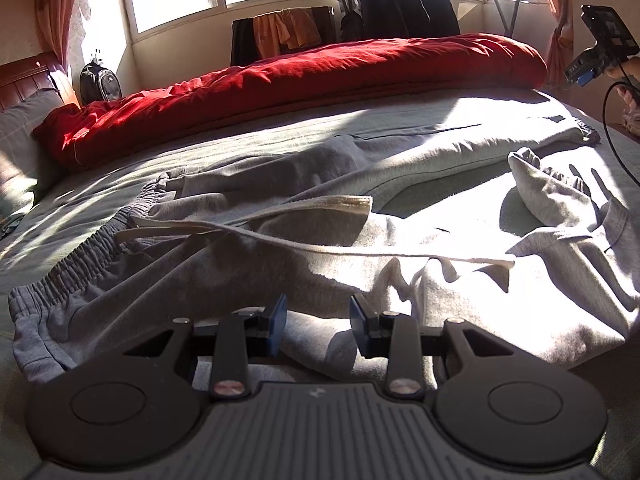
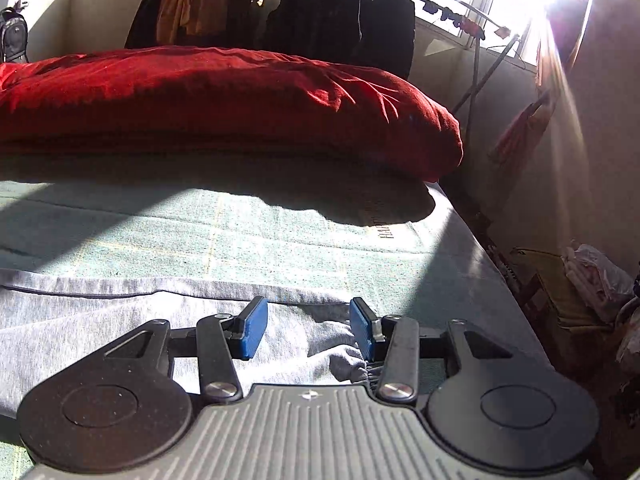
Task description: Fold clothes
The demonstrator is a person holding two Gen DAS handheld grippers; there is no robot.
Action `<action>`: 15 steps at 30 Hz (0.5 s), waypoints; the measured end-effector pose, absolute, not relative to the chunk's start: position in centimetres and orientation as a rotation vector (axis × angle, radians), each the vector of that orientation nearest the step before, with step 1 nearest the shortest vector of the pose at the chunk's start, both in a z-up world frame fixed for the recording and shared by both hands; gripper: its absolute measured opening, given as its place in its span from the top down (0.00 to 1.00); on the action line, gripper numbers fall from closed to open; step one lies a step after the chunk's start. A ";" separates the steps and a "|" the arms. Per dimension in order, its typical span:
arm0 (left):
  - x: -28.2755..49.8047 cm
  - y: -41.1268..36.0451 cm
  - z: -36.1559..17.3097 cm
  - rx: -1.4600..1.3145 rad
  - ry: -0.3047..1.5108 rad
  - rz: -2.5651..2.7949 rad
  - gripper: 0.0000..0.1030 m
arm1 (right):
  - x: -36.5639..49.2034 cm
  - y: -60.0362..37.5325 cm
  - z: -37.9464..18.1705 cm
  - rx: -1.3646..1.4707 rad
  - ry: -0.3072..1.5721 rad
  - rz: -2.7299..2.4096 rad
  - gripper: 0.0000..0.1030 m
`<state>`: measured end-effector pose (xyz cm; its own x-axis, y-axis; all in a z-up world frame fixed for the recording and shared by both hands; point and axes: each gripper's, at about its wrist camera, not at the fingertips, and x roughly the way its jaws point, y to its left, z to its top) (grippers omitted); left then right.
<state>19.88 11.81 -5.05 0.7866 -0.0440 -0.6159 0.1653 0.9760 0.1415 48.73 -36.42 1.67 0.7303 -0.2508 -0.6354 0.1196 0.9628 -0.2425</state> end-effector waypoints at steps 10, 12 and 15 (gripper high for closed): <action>17.5 13.1 -3.6 0.169 0.636 -0.119 0.55 | 44.8 -28.0 6.6 -0.240 0.683 0.097 0.44; 17.3 13.8 -3.5 0.150 0.639 -0.118 0.55 | 44.8 -25.9 7.4 -0.243 0.671 0.165 0.44; 17.3 15.3 -3.3 0.112 0.645 -0.114 0.55 | 44.7 -22.3 8.2 -0.239 0.669 0.289 0.44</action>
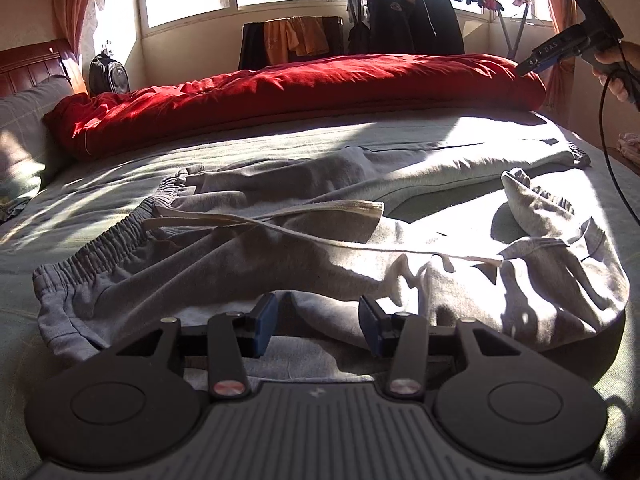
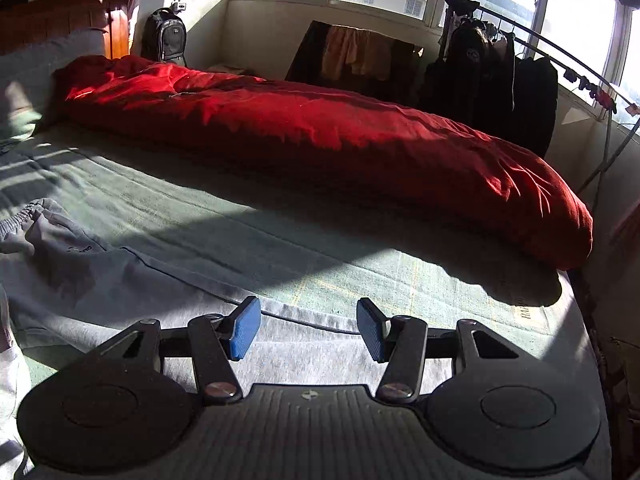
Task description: Fold clothes
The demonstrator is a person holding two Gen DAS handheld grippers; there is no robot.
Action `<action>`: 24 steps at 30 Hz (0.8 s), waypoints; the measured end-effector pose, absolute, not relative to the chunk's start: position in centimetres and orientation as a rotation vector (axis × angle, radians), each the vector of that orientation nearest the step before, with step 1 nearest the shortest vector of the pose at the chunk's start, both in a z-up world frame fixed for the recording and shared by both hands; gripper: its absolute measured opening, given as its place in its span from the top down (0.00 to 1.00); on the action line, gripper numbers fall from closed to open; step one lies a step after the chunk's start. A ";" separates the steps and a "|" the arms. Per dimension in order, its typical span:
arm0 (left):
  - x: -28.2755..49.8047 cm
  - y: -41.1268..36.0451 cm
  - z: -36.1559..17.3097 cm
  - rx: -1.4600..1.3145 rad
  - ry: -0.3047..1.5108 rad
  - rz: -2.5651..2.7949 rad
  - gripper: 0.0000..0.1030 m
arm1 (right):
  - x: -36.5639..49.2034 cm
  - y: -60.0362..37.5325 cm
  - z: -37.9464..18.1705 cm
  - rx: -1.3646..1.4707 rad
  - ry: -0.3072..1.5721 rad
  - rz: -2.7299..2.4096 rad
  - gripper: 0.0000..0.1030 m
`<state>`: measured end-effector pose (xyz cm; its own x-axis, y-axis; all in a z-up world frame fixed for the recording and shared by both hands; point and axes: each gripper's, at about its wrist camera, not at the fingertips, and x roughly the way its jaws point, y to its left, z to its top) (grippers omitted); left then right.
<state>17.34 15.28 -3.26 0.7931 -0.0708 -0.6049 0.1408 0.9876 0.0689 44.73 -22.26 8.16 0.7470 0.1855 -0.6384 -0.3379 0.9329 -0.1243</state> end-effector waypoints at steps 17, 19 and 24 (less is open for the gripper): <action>23.8 21.0 -3.5 -0.106 0.625 -0.155 0.54 | 53.6 2.5 4.3 -0.365 0.708 0.763 0.44; 24.5 21.4 -4.2 -0.126 0.613 -0.158 0.54 | 55.1 4.9 3.4 -0.374 0.709 0.793 0.44; 25.4 21.8 -6.2 -0.142 0.630 -0.158 0.54 | 58.3 9.6 -0.3 -0.369 0.749 0.851 0.44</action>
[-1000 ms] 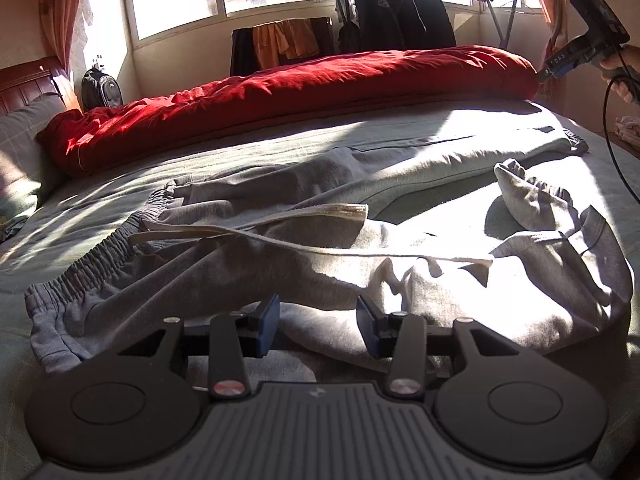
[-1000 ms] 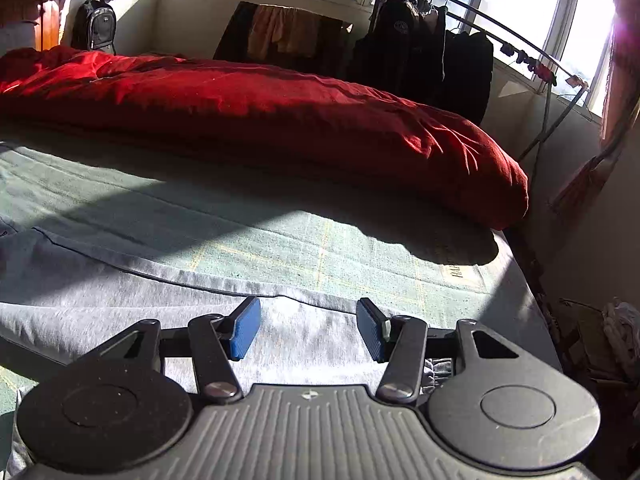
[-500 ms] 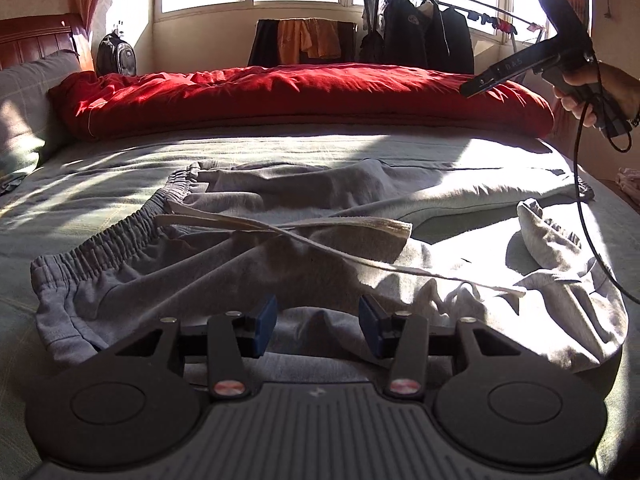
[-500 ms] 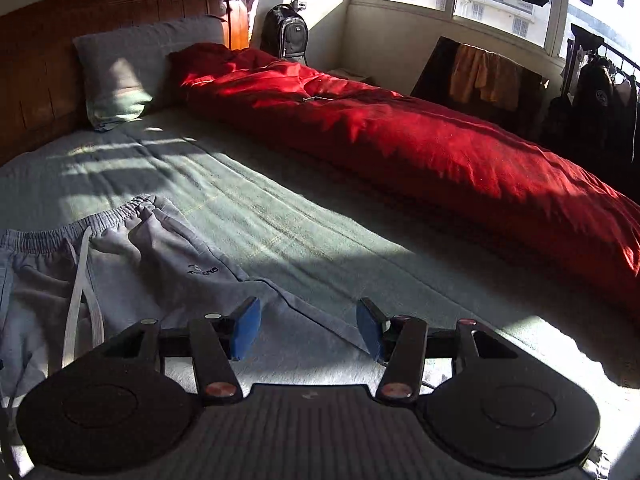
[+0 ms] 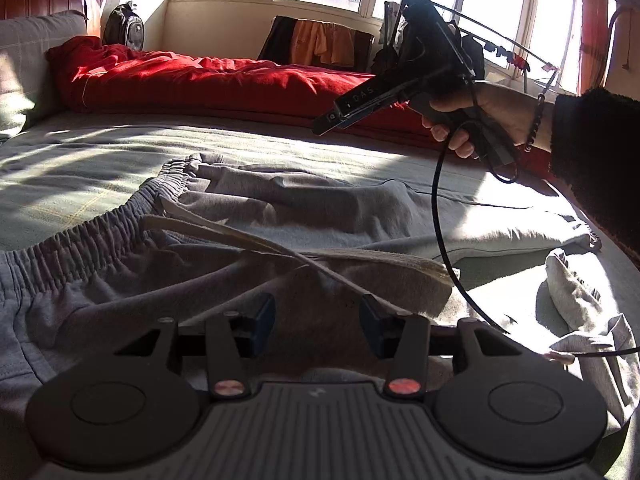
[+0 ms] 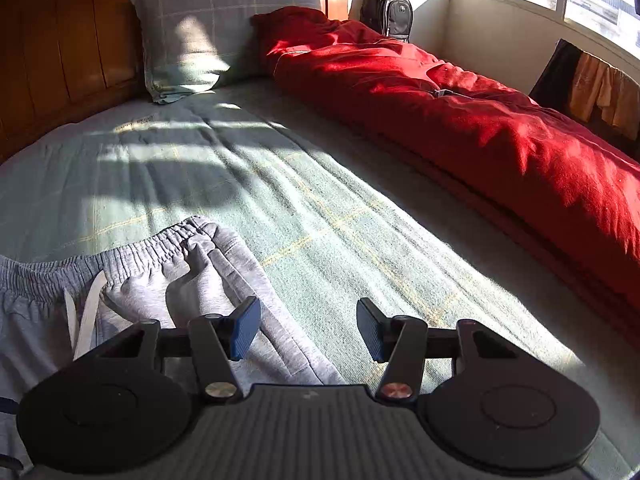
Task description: Fold clothes
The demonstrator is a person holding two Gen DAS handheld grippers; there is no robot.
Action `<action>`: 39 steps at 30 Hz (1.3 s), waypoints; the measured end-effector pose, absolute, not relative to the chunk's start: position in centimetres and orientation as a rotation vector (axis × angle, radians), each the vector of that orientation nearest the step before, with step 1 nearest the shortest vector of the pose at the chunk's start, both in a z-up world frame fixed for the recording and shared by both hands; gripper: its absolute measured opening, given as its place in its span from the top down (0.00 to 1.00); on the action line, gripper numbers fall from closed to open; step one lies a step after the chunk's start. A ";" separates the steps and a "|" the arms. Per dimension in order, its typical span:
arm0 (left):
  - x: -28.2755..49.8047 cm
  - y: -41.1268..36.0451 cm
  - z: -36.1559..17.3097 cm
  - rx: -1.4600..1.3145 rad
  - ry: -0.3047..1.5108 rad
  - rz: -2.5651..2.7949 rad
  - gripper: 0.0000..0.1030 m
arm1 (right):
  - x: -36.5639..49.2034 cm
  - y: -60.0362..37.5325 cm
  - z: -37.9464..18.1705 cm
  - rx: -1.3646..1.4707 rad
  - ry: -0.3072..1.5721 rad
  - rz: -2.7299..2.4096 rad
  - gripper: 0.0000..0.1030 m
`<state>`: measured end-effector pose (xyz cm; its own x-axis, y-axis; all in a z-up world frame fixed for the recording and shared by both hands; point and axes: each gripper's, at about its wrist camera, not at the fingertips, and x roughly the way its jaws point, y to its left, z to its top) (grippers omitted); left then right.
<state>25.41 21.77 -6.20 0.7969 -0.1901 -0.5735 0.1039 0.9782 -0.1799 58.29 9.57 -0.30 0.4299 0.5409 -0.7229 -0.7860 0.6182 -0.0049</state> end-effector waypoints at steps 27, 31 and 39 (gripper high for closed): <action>24.9 23.1 -8.9 -0.142 0.646 -0.169 0.49 | 57.8 14.5 -5.4 -0.564 0.674 0.823 0.86; 24.7 23.2 -9.0 -0.145 0.642 -0.167 0.49 | 59.0 16.2 -5.0 -0.571 0.635 0.768 0.86; 24.5 23.0 -9.0 -0.135 0.646 -0.168 0.47 | 59.7 16.5 -7.3 -0.552 0.714 0.732 0.69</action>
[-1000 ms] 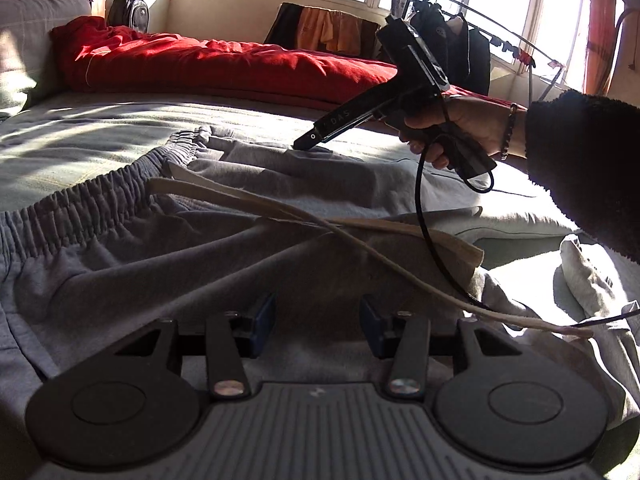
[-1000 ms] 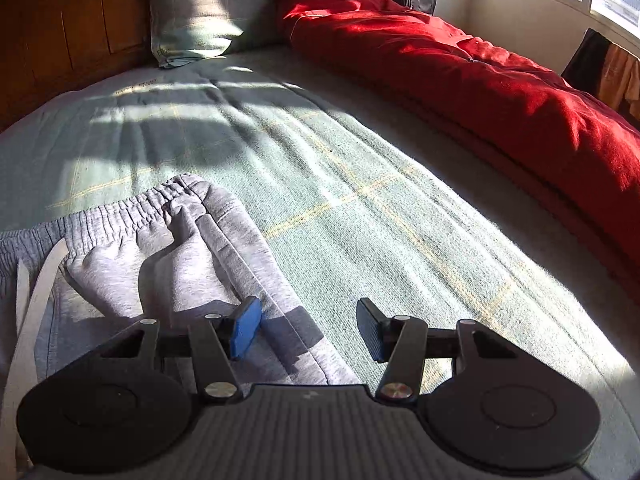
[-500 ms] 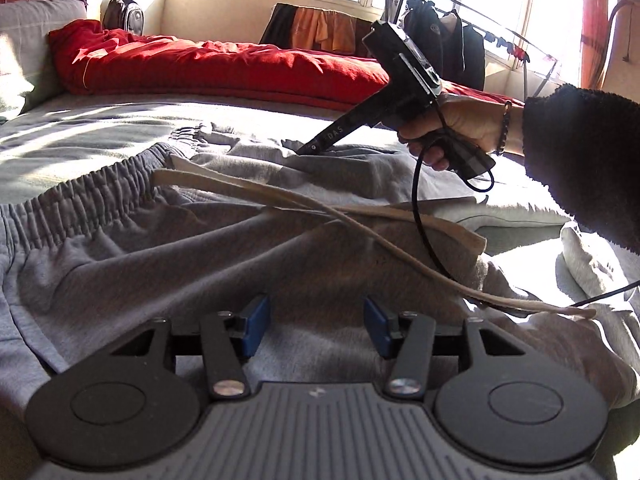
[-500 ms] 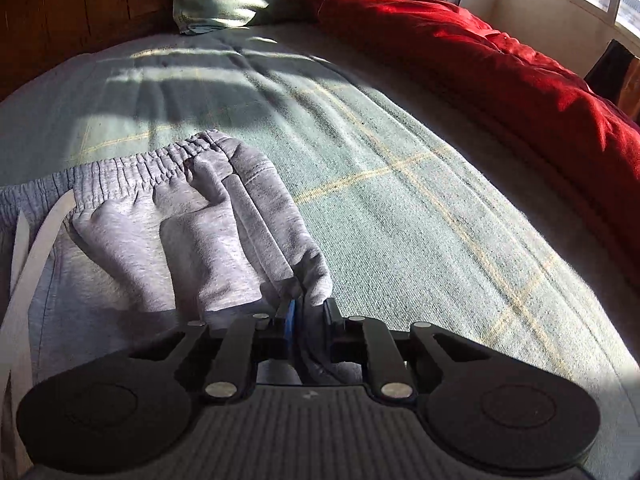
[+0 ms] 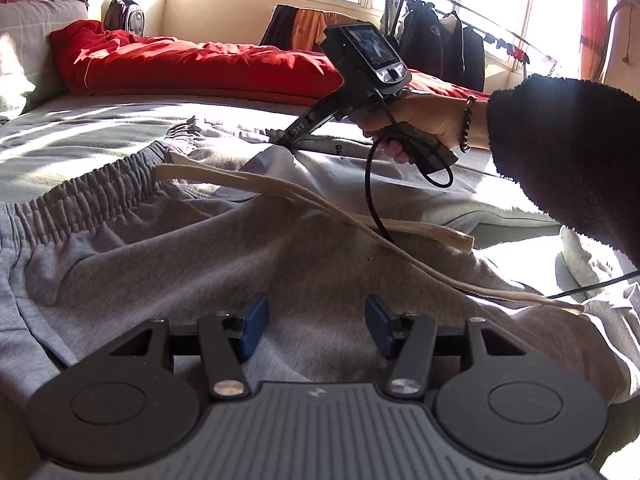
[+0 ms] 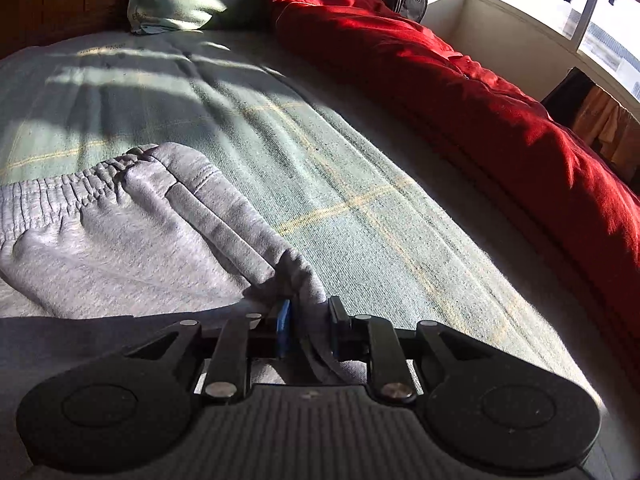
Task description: Fold clothes
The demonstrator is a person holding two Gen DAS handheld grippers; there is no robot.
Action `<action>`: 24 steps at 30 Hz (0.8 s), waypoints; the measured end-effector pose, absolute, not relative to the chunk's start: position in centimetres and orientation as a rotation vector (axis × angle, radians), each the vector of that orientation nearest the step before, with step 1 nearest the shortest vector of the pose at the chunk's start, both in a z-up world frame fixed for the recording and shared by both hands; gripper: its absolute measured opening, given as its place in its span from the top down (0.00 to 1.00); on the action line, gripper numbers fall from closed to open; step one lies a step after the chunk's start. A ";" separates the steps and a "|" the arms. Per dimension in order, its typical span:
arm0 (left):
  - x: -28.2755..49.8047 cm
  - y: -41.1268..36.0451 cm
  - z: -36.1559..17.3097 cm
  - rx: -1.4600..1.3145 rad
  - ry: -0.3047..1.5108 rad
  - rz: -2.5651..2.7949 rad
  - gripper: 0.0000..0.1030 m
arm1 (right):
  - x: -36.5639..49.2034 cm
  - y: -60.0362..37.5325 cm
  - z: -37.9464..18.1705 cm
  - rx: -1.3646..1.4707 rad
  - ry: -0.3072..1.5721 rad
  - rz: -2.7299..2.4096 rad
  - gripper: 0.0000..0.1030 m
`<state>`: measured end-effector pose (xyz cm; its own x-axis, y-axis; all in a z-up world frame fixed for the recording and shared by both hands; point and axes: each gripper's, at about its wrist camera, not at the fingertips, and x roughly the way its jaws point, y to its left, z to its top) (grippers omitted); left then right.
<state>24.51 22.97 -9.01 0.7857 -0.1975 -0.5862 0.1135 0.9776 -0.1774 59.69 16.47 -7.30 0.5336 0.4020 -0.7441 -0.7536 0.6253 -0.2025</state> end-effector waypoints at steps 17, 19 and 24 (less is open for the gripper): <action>23.8 22.5 -8.4 -0.105 0.668 -0.150 0.44 | 59.0 -3.7 -2.8 -0.637 0.824 0.600 0.46; 23.9 22.2 -8.3 -0.091 0.677 -0.140 0.44 | 59.6 -5.4 -3.9 -0.603 0.842 0.586 0.46; 24.4 21.3 -8.3 -0.054 0.701 -0.125 0.44 | 61.0 -8.1 -6.6 -0.535 0.869 0.610 0.46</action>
